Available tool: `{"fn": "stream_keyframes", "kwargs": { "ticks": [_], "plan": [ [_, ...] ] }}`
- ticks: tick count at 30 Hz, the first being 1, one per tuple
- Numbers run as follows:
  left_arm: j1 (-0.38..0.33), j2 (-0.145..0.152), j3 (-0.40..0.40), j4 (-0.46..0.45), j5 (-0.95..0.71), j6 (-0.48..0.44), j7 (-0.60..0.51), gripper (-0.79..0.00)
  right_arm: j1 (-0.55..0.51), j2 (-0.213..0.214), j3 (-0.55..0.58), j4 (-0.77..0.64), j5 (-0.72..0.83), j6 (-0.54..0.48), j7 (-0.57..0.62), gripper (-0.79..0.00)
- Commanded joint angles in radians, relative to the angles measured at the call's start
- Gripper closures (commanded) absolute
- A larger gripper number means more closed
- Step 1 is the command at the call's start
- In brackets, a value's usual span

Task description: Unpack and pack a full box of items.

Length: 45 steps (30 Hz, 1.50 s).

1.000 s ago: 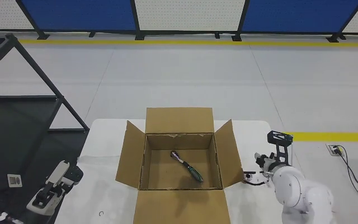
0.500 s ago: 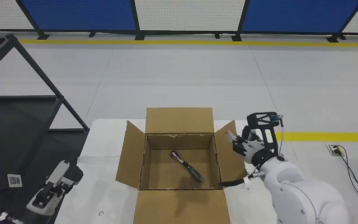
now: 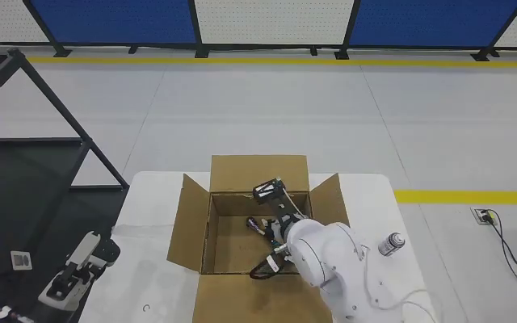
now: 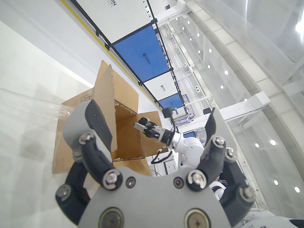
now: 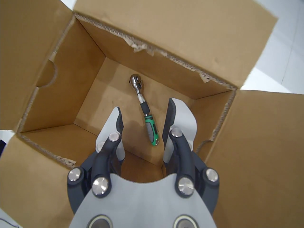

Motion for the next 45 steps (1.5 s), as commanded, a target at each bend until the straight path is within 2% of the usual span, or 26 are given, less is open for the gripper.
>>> {"fn": "stream_keyframes", "kwargs": {
  "ticks": [1, 2, 3, 5, 6, 9, 11, 21, 23, 26, 33, 34, 35, 36, 45],
  "plan": [
    [0.0, 0.0, 0.0, 0.0, 0.0, 0.0, 0.0, -0.785, 0.019, -0.008, -0.016, 0.102, 0.017, 0.007, -0.019, -0.382],
    [0.0, 0.0, 0.0, 0.0, 0.0, 0.0, 0.0, -0.785, 0.029, -0.012, -0.026, 0.145, 0.022, 0.003, -0.028, -0.397],
    [0.0, 0.0, 0.0, 0.0, 0.0, 0.0, 0.0, -0.785, 0.034, -0.016, -0.033, 0.185, 0.029, 0.01, -0.038, -0.557],
    [0.0, 0.0, 0.0, 0.0, 0.0, 0.0, 0.0, -0.785, 0.045, -0.023, -0.046, 0.246, 0.045, 0.013, -0.065, -0.671],
    [0.0, 0.0, 0.0, 0.0, 0.0, 0.0, 0.0, -0.785, 0.049, -0.027, -0.05, 0.276, 0.046, 0.024, -0.075, -0.785],
    [0.0, 0.0, 0.0, 0.0, 0.0, 0.0, 0.0, -0.785, 0.062, -0.035, -0.058, 0.32, 0.054, 0.045, -0.104, -0.785],
    [0.0, 0.0, 0.0, 0.0, 0.0, 0.0, 0.0, -0.785, 0.059, -0.036, -0.048, 0.293, 0.055, 0.068, -0.114, -0.785],
    [0.0, 0.0, 0.0, 0.0, 0.0, 0.0, 0.0, -0.785, 0.059, -0.036, -0.048, 0.293, 0.055, 0.068, -0.114, -0.785],
    [0.0, 0.0, 0.0, 0.0, 0.0, 0.0, 0.0, -0.785, 0.046, -0.037, -0.06, 0.297, 0.048, 0.048, -0.146, -0.785],
    [0.0, 0.0, 0.0, 0.0, 0.0, 0.0, 0.0, -0.785, 0.057, -0.047, -0.09, 0.349, 0.031, 0.042, -0.176, -0.785],
    [0.0, 0.0, 0.0, 0.0, 0.0, 0.0, 0.0, -0.785, 0.157, -0.084, -0.139, 0.557, 0.071, -0.007, -0.217, -0.785],
    [0.0, 0.0, 0.0, 0.0, 0.0, 0.0, 0.0, -0.785, 0.171, -0.089, -0.144, 0.584, 0.078, -0.012, -0.221, -0.662],
    [0.0, 0.0, 0.0, 0.0, 0.0, 0.0, 0.0, -0.785, 0.184, -0.094, -0.151, 0.609, 0.081, -0.019, -0.222, -0.594],
    [0.0, 0.0, 0.0, 0.0, 0.0, 0.0, 0.0, -0.785, 0.196, -0.1, -0.156, 0.631, 0.088, -0.024, -0.223, -0.385],
    [0.0, 0.0, 0.0, 0.0, 0.0, 0.0, 0.0, -0.785, 0.264, -0.137, -0.188, 0.766, 0.13, -0.07, -0.225, -0.274]
  ]
}}
